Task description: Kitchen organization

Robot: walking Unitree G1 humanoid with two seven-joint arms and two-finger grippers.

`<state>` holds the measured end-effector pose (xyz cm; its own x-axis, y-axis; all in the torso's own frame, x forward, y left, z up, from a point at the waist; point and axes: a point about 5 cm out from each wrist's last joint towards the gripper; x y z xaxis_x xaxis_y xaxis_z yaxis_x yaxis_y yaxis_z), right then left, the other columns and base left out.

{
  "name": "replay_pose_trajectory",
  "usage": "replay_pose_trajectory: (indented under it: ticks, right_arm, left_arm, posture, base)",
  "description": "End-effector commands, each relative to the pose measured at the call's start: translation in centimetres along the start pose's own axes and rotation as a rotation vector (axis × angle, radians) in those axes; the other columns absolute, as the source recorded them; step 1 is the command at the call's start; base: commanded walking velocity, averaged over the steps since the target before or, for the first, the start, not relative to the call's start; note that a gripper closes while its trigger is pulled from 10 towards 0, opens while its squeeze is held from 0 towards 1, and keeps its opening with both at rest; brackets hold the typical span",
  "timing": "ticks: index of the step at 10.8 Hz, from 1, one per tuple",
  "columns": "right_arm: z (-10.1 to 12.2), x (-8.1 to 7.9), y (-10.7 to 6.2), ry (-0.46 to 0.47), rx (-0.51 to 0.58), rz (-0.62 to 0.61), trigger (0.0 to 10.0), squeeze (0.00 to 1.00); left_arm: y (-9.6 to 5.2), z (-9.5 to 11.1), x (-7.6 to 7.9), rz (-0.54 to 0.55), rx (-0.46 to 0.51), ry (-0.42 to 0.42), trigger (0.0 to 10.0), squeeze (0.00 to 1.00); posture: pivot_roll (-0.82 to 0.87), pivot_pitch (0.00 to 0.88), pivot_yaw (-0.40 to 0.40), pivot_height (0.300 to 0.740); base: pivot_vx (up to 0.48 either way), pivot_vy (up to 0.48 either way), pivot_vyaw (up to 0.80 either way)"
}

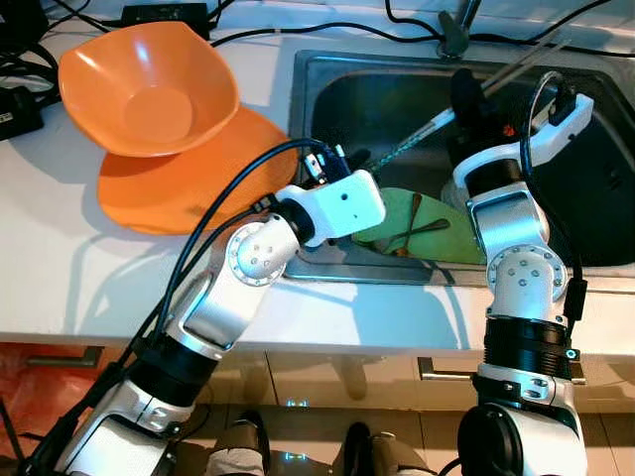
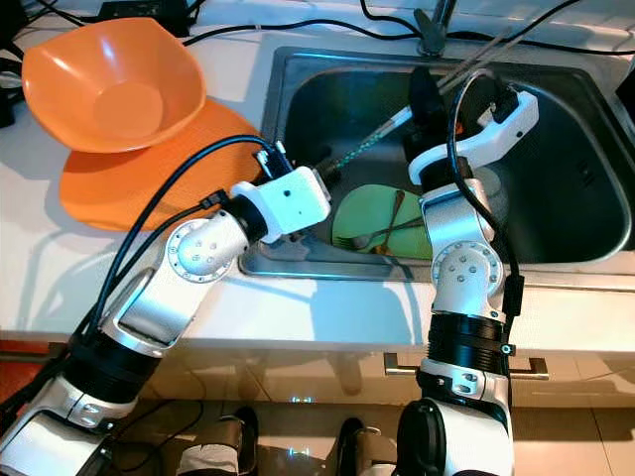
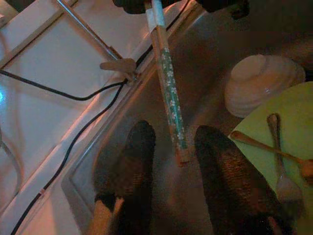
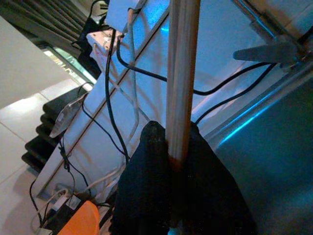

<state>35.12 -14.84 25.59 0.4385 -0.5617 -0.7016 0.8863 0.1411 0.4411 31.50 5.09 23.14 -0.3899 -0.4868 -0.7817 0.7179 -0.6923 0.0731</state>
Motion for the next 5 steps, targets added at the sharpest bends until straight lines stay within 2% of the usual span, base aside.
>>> replay_pose_trajectory:
  ticks: [1,4,5]
  right_arm:
    - [0.5,0.2,0.0,0.002,0.022,-0.012,0.0,0.00]
    - [1.3,0.9,0.0,-0.030,0.064,-0.051,0.0,0.00]
    - [1.7,1.2,0.0,-0.066,0.084,-0.070,0.0,0.00]
  left_arm:
    - [0.0,0.2,0.5,-0.022,0.013,0.019,10.0,1.00]
    - [0.0,0.2,0.1,0.016,0.009,0.027,10.0,1.00]
    - [0.0,0.2,0.0,0.024,0.006,0.021,10.0,0.79]
  posture:
    - [0.16,0.208,-0.047,0.740]
    - [0.16,0.205,-0.050,0.740]
    - [0.16,0.206,-0.052,0.740]
  base:
    - [0.000,0.000,0.00]
    - [0.000,0.000,0.00]
    - [0.000,0.000,0.00]
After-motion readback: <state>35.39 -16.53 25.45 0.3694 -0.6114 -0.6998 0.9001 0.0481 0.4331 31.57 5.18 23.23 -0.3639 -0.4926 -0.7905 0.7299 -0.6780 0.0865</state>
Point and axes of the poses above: a point about 5 cm out from each wrist's last joint towards the gripper, its own y axis pointing out of the wrist towards the gripper, its own z axis along the axis of the wrist's last joint, x = y × z, and after that the axes turned 1 degree about -y, right-handed
